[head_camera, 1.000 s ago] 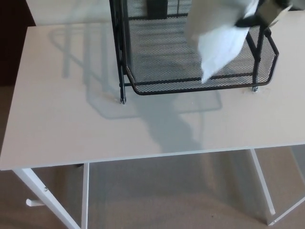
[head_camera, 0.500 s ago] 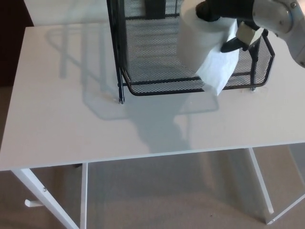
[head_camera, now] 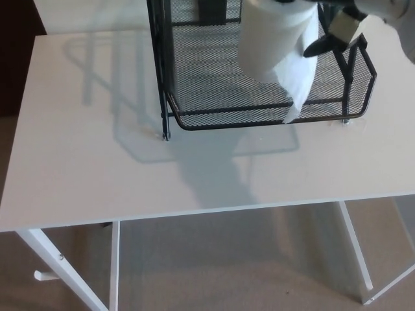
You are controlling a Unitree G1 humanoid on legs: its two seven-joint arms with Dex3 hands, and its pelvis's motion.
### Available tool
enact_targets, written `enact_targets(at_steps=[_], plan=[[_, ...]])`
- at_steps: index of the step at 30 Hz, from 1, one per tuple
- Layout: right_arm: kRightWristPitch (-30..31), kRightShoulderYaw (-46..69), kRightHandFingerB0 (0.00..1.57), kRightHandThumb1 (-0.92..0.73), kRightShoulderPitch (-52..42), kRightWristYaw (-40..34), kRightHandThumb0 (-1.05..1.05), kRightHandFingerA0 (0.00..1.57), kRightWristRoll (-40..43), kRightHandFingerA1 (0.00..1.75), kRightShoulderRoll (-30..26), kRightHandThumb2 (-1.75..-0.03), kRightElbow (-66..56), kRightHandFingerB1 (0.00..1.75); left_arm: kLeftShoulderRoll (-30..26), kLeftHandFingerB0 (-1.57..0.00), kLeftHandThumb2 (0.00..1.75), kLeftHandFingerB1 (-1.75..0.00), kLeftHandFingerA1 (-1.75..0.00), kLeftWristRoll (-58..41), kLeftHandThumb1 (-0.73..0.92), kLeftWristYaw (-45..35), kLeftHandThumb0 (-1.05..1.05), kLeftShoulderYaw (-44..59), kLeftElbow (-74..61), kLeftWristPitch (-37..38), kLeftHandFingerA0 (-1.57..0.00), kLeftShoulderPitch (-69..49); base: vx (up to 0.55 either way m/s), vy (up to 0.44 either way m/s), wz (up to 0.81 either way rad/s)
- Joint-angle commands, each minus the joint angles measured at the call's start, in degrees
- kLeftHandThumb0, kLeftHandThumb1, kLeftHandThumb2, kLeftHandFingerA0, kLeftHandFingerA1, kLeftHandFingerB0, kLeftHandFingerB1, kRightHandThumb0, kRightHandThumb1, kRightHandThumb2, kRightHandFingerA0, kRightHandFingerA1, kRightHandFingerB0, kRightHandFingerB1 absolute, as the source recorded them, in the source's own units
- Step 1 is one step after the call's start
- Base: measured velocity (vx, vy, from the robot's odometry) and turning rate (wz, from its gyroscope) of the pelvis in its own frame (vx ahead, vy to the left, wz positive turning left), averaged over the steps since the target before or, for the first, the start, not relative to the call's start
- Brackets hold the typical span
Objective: The robot walks towards a desk on which a file tray is kept in the middle and a toilet paper roll is kept on its right. The robot uses its right hand to hook on finger in the gap of the roll and grabs it, lifts it and places it on the tray.
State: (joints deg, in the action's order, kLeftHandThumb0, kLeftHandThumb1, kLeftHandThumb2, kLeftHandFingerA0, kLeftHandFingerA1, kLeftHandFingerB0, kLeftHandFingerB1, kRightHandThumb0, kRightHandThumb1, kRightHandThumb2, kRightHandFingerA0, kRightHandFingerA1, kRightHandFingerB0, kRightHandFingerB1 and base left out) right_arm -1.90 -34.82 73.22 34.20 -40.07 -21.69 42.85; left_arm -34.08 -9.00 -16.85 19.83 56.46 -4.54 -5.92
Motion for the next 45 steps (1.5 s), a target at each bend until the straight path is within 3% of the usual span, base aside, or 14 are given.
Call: enact_targets(at_steps=[1,7,8,9,12,16,19,23,24,33,34,42,44,45], plan=[[2.2,1.0,0.05,-0.46,2.0,6.4,-0.68,0.45,0.4,0.81,-0.5,-0.82,-1.3,0.44,-1.5,-0.19,0.76,-0.65,-0.80,0.8,0.92,-0.6,-0.71,-0.3,1.3,1.5,-0.40,-0.1,0.00,0.000,0.00],[3.8,2.7,0.06,-0.47,4.2,15.0,-0.72,0.36,2.7,0.72,-0.4,-0.85,-0.4,0.36,-1.4,-0.22,0.76,-0.67,-0.82,0.9,0.92,0.1,-0.71,-0.4,0.2,1.3,-0.44,-0.9,0.00,0.000,0.00],[3.6,2.5,0.13,-0.61,5.1,16.8,-0.70,0.30,2.8,0.66,-0.5,-0.59,-0.3,0.33,-1.3,-0.22,0.76,-0.67,-0.82,0.7,0.92,-0.1,-0.70,-0.2,0.0,1.0,-0.42,-1.0,0.00,0.000,0.00],[3.6,2.1,0.10,-0.47,5.8,17.7,-0.74,0.22,2.3,0.60,-0.5,-0.86,-0.2,0.43,-1.2,-0.23,0.76,-0.68,-0.83,0.4,0.92,-0.1,-0.70,0.1,-0.3,0.9,-0.43,-1.1,0.00,0.000,0.00],[4.6,3.3,0.24,-0.59,7.8,21.2,-0.70,0.15,4.3,0.46,0.4,-0.59,2.0,0.31,-1.4,-0.22,0.77,-0.67,-0.82,1.0,0.92,-0.1,-0.71,-0.5,0.5,1.4,-0.43,-0.8,0.00,0.000,0.00],[5.7,5.1,0.27,-0.61,8.6,23.0,-0.61,0.36,6.2,0.61,0.4,-0.59,0.5,0.35,-1.4,-0.23,0.77,-0.67,-0.81,0.6,0.92,-0.1,-0.71,0.0,0.3,1.4,-0.43,-1.5,0.00,0.000,0.00],[7.3,5.3,0.17,-0.46,12.4,22.7,-0.70,0.02,4.2,0.46,-0.1,-0.83,2.5,0.46,-1.5,-0.21,0.75,-0.68,-0.83,-0.1,0.92,-0.6,-0.71,0.6,1.1,1.0,-0.41,-1.0,0.00,0.000,0.00],[8.5,8.6,0.15,-0.47,16.5,25.1,-0.65,0.27,6.3,0.64,-2.7,-0.84,5.2,0.43,-2.0,-0.23,0.77,-0.66,-0.80,1.1,0.92,-0.4,-0.70,-0.3,0.8,1.3,-0.41,-1.2,0.00,0.000,0.00],[10.1,9.4,0.24,-0.60,17.8,25.8,-0.64,0.66,6.3,0.83,-3.4,-0.59,5.7,0.31,-2.2,-0.23,0.77,-0.65,-0.78,1.4,0.92,-0.6,-0.69,-0.6,1.2,1.8,-0.41,-1.1,0.00,0.000,0.00],[15.2,17.1,0.26,-0.56,21.3,27.5,-0.59,0.61,10.0,0.65,-11.5,-0.57,7.0,0.32,-1.7,-0.25,0.77,-0.67,-0.80,1.7,0.92,0.1,-0.70,-0.7,3.1,3.7,-0.46,-1.6,0.00,0.000,0.00],[12.5,19.0,0.23,-0.44,20.3,26.7,-0.64,0.71,11.1,0.86,-14.4,-0.80,6.1,0.45,-1.2,-0.24,0.76,-0.65,-0.79,1.4,0.92,0.5,-0.70,-0.5,2.8,3.1,-0.45,-1.6,0.00,0.000,0.00],[21.2,48.8,0.29,-0.58,-4.8,27.4,-0.42,0.78,22.9,1.44,-37.6,-0.60,-13.0,0.32,-1.5,-0.23,0.79,-0.65,-0.77,1.6,0.92,0.3,-0.69,-0.7,1.5,2.6,-0.43,-1.7,0.00,0.000,0.01],[20.9,55.3,0.31,-0.60,-9.8,27.9,-0.38,0.80,24.8,1.27,-39.1,-0.59,-14.4,0.31,-1.4,-0.22,0.79,-0.64,-0.76,1.3,0.92,0.1,-0.69,-0.5,1.7,2.2,-0.41,-1.4,0.00,0.000,0.00],[25.9,61.8,0.37,-0.55,-12.3,27.4,-0.38,0.81,26.2,0.75,-40.4,-0.57,-11.4,0.33,-1.4,-0.23,0.79,-0.65,-0.77,1.2,0.92,0.1,-0.69,-0.5,1.2,2.1,-0.42,-1.6,0.00,0.000,0.00]])
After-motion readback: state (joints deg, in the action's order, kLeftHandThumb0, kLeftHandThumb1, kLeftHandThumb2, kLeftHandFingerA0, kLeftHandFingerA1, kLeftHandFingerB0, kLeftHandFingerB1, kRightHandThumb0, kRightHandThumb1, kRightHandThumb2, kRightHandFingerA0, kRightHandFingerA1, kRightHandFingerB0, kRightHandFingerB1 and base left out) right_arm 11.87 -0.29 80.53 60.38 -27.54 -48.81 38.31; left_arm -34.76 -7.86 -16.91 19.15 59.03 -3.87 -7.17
